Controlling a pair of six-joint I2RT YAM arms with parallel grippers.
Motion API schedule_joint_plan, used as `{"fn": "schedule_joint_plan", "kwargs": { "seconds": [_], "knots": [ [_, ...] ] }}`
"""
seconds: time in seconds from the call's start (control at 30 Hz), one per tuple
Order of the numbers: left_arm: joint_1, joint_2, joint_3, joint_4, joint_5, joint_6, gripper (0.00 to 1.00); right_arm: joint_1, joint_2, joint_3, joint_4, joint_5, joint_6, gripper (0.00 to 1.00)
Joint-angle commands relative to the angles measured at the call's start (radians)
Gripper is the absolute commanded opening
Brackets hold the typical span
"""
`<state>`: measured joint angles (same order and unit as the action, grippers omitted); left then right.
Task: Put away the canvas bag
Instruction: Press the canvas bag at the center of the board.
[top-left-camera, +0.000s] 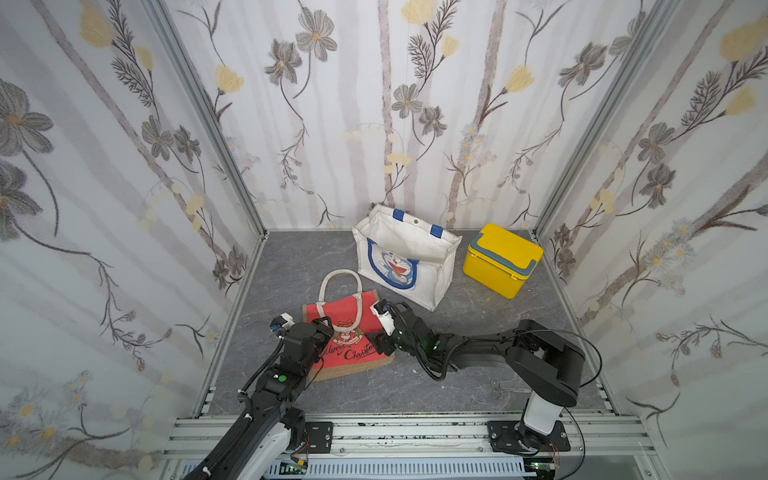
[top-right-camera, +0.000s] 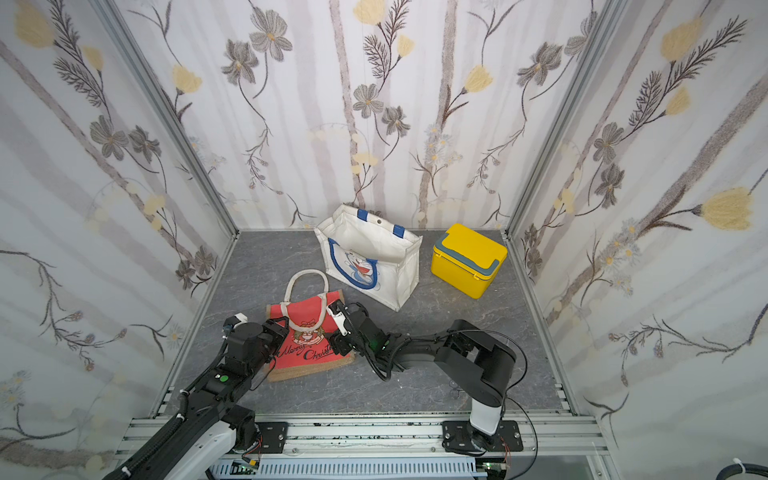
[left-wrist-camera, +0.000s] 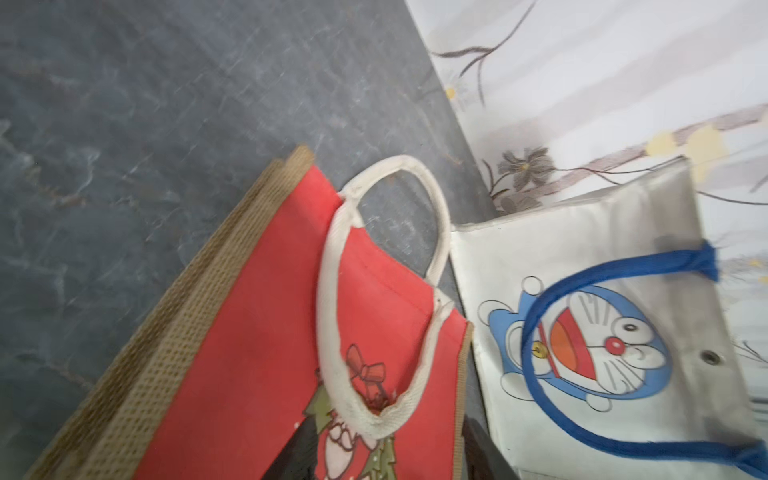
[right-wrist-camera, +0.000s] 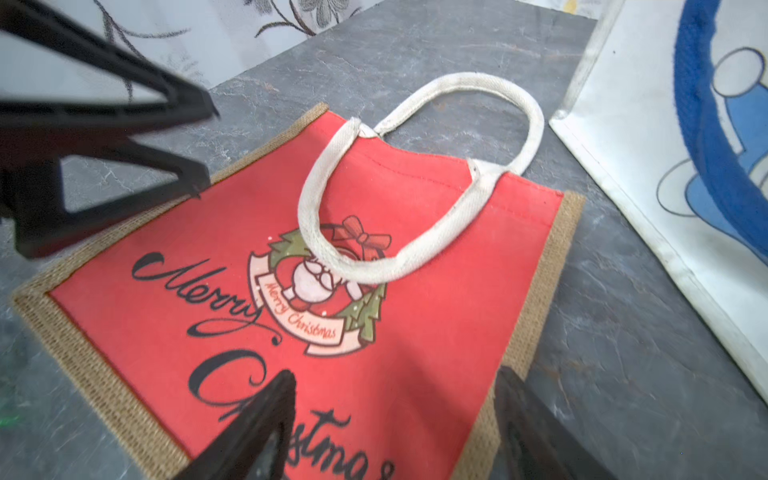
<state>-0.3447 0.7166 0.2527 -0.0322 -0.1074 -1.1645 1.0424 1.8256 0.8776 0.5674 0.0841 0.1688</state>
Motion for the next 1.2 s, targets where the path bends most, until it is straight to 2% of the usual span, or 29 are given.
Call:
{"fn": "schedule_joint_plan", "kwargs": {
  "seconds": [0.0,0.13,0.23,0.3,0.37,0.47,0.57,0.67,0.8,0.93,1.0,1.07,1.17],
  "knots": [
    [-0.01,0.057,-0.011,0.063,-0.007,-0.121,0.49,0.001,0.069,0.043,0.132,-0.01,-0.051,0.59],
    [-0.007,0.138,-0.017,0.045,-0.052,-0.129,0.48,0.004,0.142,0.039,0.171,-0.024,-0.028,0.45],
    [-0.006,0.151,-0.058,0.074,-0.079,-0.164,0.47,0.011,0.188,0.029,0.154,-0.022,0.008,0.31],
    [-0.004,0.162,-0.114,0.131,-0.098,-0.2,0.46,0.018,0.218,0.029,0.139,-0.046,0.049,0.26],
    [0.0,0.188,-0.146,0.145,-0.127,-0.233,0.39,0.035,0.233,0.016,0.162,-0.061,0.077,0.24],
    [0.007,0.217,-0.1,0.06,-0.171,-0.216,0.34,0.073,0.241,0.013,0.17,-0.049,0.097,0.22],
    [0.023,0.224,-0.064,-0.008,-0.201,-0.205,0.34,0.11,0.242,0.032,0.161,-0.052,0.103,0.21],
    [0.06,0.208,-0.031,-0.107,-0.241,-0.231,0.3,0.122,0.24,0.055,0.14,-0.024,0.103,0.22],
    [0.093,0.186,-0.037,-0.092,-0.196,-0.212,0.29,0.115,0.214,0.087,0.088,0.024,0.083,0.24],
    [0.1,0.19,-0.018,-0.121,-0.215,-0.194,0.29,0.111,0.143,0.098,0.014,0.083,0.076,0.32],
    [0.122,0.202,-0.026,-0.079,-0.169,-0.167,0.3,0.097,0.136,0.105,-0.023,0.115,0.095,0.36],
    [0.133,0.224,-0.016,-0.064,-0.145,-0.153,0.29,0.074,0.153,0.113,-0.038,0.1,0.105,0.4],
    [0.134,0.261,-0.003,-0.058,-0.136,-0.15,0.28,0.059,0.198,0.138,-0.038,0.084,0.113,0.4]
  ]
}}
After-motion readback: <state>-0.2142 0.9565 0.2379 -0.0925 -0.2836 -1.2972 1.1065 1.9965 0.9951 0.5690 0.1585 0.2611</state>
